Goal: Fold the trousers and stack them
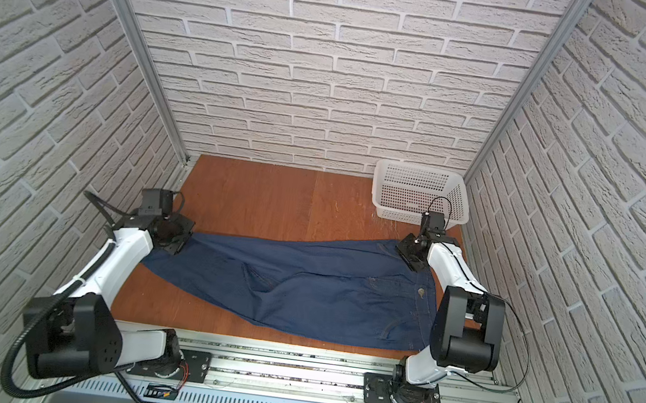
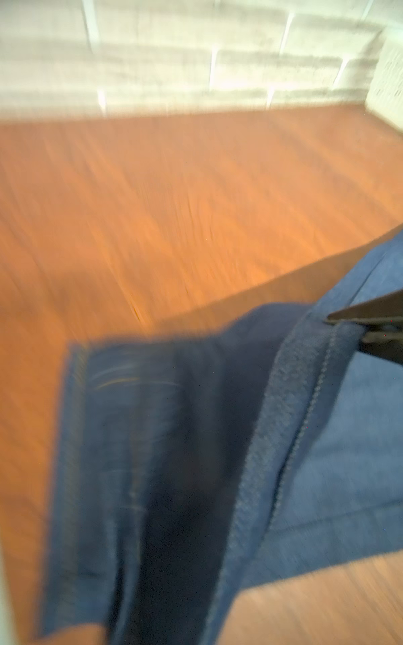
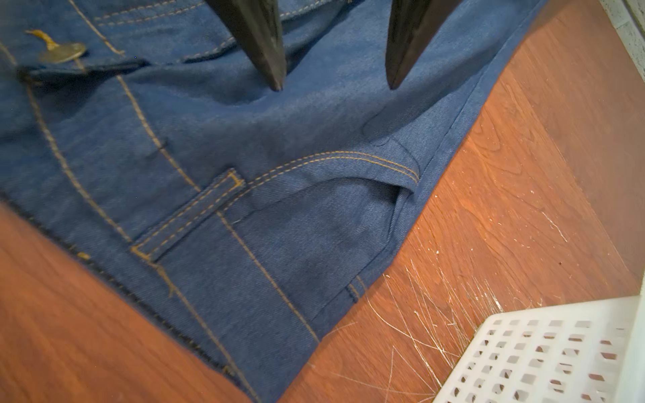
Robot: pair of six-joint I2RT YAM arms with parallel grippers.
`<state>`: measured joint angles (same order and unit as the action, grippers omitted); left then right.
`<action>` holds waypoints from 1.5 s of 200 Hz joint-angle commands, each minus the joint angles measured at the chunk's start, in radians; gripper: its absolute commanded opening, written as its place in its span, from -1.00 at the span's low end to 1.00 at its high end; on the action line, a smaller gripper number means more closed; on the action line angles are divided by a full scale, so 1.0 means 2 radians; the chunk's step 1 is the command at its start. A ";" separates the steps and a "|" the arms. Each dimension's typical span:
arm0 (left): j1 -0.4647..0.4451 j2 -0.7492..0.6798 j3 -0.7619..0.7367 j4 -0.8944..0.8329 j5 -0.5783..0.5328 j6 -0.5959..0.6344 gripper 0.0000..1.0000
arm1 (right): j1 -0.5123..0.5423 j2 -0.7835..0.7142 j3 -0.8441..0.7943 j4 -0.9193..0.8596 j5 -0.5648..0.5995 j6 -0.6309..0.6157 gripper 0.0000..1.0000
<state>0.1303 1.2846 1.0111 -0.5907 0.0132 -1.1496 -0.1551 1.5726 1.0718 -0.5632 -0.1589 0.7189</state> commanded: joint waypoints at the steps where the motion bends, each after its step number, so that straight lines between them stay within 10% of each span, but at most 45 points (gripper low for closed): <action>1: -0.010 0.027 0.070 -0.023 -0.043 0.040 -1.00 | 0.002 -0.016 -0.003 0.000 0.004 -0.007 -0.02; 51: -0.019 0.165 0.172 -0.019 -0.050 0.068 -1.00 | 0.002 -0.017 -0.001 -0.011 0.008 -0.012 -0.02; 96: -0.019 0.265 0.250 -0.036 -0.040 0.083 -0.22 | 0.002 -0.021 0.005 -0.028 0.019 -0.021 -0.02; 156: -0.025 0.185 0.217 -0.084 -0.087 0.136 0.56 | 0.002 0.008 0.005 -0.031 0.020 -0.020 -0.02; 228: 0.035 0.114 0.018 -0.058 -0.046 0.195 0.56 | 0.015 0.098 0.083 -0.035 0.047 -0.036 -0.03; 300: 0.080 0.178 -0.009 -0.045 -0.013 0.189 0.30 | 0.015 0.207 0.151 -0.025 0.084 -0.008 -0.14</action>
<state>0.2558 1.6287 1.0252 -0.7013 -0.0341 -0.7616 -0.1287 1.9427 1.3540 -0.6178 -0.0345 0.6758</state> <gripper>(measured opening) 0.667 0.443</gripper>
